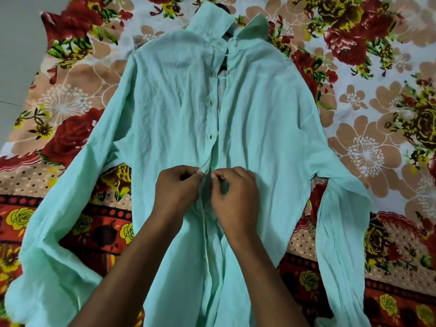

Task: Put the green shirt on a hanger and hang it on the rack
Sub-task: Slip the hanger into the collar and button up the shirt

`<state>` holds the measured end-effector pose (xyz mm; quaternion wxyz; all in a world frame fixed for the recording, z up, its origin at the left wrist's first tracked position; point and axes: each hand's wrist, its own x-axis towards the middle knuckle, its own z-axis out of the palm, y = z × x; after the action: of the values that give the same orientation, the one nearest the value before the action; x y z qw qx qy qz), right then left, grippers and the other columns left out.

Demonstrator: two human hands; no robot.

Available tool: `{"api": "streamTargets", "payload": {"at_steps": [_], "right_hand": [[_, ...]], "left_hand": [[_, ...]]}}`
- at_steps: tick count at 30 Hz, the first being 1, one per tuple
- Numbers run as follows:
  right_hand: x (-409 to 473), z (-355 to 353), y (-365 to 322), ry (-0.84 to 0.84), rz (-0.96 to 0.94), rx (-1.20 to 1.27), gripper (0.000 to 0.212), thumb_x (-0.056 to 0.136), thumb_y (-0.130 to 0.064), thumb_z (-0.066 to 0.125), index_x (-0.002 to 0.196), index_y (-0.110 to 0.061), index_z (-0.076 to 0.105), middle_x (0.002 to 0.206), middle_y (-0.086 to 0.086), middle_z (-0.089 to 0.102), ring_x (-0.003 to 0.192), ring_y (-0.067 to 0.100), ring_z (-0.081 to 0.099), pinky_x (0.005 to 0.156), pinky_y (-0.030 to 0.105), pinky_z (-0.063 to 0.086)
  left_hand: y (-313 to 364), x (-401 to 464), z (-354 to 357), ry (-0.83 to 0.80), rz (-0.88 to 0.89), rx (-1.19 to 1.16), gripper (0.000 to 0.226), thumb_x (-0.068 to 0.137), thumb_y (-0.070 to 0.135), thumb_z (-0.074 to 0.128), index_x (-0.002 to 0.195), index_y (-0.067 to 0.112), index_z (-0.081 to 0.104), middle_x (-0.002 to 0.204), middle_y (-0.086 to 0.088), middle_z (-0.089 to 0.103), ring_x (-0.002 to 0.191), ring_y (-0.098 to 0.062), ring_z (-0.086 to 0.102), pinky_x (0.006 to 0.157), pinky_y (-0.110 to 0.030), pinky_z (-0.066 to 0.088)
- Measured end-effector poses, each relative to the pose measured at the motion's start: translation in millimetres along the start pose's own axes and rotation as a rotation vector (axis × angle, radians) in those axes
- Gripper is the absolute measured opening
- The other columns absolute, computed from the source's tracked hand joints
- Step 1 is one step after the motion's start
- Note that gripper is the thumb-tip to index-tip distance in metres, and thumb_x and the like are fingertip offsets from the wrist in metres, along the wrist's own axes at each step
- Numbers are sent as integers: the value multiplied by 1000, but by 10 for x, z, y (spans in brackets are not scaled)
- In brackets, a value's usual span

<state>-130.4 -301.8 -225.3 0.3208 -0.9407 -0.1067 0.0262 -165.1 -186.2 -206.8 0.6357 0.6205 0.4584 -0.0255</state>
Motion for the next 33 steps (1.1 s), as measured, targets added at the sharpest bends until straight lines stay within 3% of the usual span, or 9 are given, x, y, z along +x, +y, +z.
{"api": "streamTargets", "payload": {"at_steps": [5,9,12,18,23,28,30,33], "right_hand": [[-3,-38,-71,-28,240,376,9,91,-21,72,90,-19,80,82,-13,75,80,2,68,73,14,49],[36,-46,-76,-90,356,459,9,91,-20,73,92,-19,82,82,-13,77,81,0,71,76,16,55],[66,-58,-85,-109,408,503,8,90,-19,74,93,-18,82,84,-13,78,84,-1,72,81,19,57],[139,-116,-70,-191,332,417,9,89,-23,74,90,-19,83,81,-13,78,79,-1,70,76,17,55],[165,-168,-39,-270,196,382,13,92,-16,69,89,-14,82,76,-17,73,77,-7,67,71,6,47],[177,-195,-25,-245,139,377,21,96,-28,68,83,-20,81,74,-10,75,76,4,68,70,19,51],[196,-175,-3,-236,187,393,25,96,-25,67,74,-20,78,63,-19,69,66,1,65,64,17,47],[210,-123,32,-232,184,293,23,93,-28,70,73,-19,76,57,-18,64,58,3,60,58,22,47]], "left_hand": [[-49,-89,20,-45,-10,-124,10,95,16,70,91,11,78,72,-7,70,60,-15,59,60,-26,51],[-63,-139,9,-38,9,-150,8,93,13,72,94,15,80,82,-7,78,72,-16,70,72,-31,57],[-57,-141,1,-27,36,-102,20,94,8,71,83,23,79,69,4,75,64,-8,68,70,-26,55],[-52,-152,-51,-85,42,-132,31,95,-2,58,85,16,81,73,-1,76,70,-11,69,72,-22,59],[-29,-51,-88,-107,40,-82,6,89,10,76,87,4,78,74,-9,76,65,-12,69,66,-24,57],[1,9,-71,-124,57,-38,8,86,11,81,84,4,76,74,-19,73,63,-16,65,66,-27,56],[8,10,-69,-147,13,-90,11,84,12,82,85,2,77,72,-17,71,63,-15,62,65,-24,54],[40,39,-78,-184,-64,-87,9,87,9,78,85,1,76,68,-9,66,60,-14,56,59,-21,49]]}}
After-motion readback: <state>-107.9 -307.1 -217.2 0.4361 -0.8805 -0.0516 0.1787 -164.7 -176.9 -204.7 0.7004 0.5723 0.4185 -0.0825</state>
